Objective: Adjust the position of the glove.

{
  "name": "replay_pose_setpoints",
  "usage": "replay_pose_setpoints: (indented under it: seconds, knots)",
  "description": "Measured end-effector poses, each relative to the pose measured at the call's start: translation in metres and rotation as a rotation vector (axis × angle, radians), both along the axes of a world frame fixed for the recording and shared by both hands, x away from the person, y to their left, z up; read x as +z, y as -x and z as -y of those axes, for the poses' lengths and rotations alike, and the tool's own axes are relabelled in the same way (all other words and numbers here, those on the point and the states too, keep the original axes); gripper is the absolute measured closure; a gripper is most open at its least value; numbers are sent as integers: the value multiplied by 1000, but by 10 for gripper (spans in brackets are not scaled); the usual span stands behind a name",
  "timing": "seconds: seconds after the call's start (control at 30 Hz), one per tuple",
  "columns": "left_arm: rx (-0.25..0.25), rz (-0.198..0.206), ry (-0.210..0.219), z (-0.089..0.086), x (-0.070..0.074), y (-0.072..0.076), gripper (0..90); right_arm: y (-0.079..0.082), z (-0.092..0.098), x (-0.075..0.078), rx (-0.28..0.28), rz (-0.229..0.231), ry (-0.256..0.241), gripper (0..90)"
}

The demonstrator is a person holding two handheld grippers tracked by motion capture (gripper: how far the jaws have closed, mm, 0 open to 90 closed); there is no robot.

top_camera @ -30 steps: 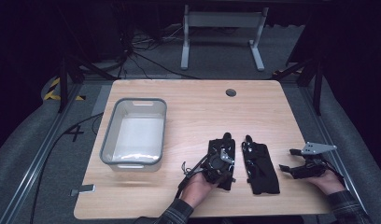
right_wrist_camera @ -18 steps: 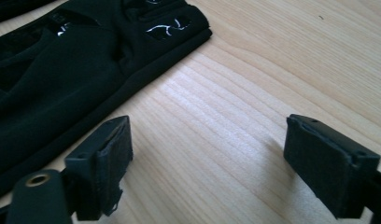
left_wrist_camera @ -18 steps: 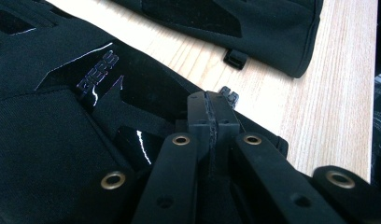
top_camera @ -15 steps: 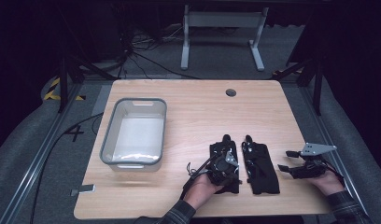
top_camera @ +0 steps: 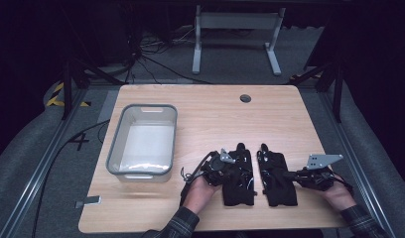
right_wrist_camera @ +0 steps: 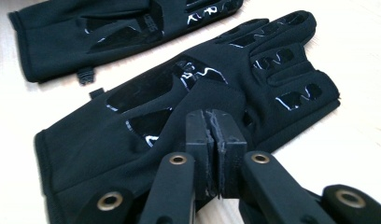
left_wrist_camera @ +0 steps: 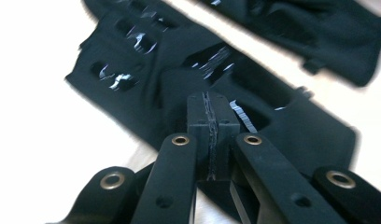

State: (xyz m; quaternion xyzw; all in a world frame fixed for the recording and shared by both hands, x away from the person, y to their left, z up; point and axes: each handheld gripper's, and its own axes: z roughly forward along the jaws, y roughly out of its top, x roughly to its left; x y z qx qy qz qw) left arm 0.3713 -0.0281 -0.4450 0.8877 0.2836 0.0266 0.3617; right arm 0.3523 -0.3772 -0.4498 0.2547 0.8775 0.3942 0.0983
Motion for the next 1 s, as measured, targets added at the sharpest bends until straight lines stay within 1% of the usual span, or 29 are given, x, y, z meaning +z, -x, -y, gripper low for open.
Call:
replay_pose_setpoints:
  seconds: [0.07, 0.13, 0.23, 0.4, 0.5, 0.53, 0.73, 0.77, 0.83, 0.93, 0.97, 1.0]
  knots:
    - [-2, -18, -20, 2, -4, -3, 892, -3, -2, -2, -2, -1, 14, 893]
    - [-10, -21, -35, 4, -6, -3, 893, -5, -5, -5, 6, -11, 38, 896]
    - [-14, -18, -47, 7, -8, -1, 892, -6, -9, -7, 14, -9, 37, 897]
    - [-14, -21, -45, 7, -8, -1, 892, -6, -17, -7, 31, -6, 39, 897]
    - [-17, -26, -39, 8, -8, -1, 893, -7, -18, -7, 37, -4, 37, 897]
    - [-20, -19, -41, 9, -8, -1, 893, -7, -19, -7, 38, -4, 36, 897]
    - [-27, -13, -37, 13, -8, -2, 892, -8, -21, -8, 44, -5, 27, 897]
    - [-20, -14, -32, 14, -8, -2, 892, -8, -23, -7, 47, -6, 35, 897]
    - [-21, -8, -35, 15, -7, -2, 887, -8, -23, -7, 49, -3, 40, 897]
    - [-16, -2, -23, 11, -4, 0, 847, -7, -22, -6, 47, 0, 39, 897]
    - [-4, 7, -17, 9, -3, 1, 847, -7, -22, -6, 47, 0, 39, 897]
    - [8, 9, -6, 6, -1, 2, 825, -7, -22, -6, 48, -1, 38, 897]
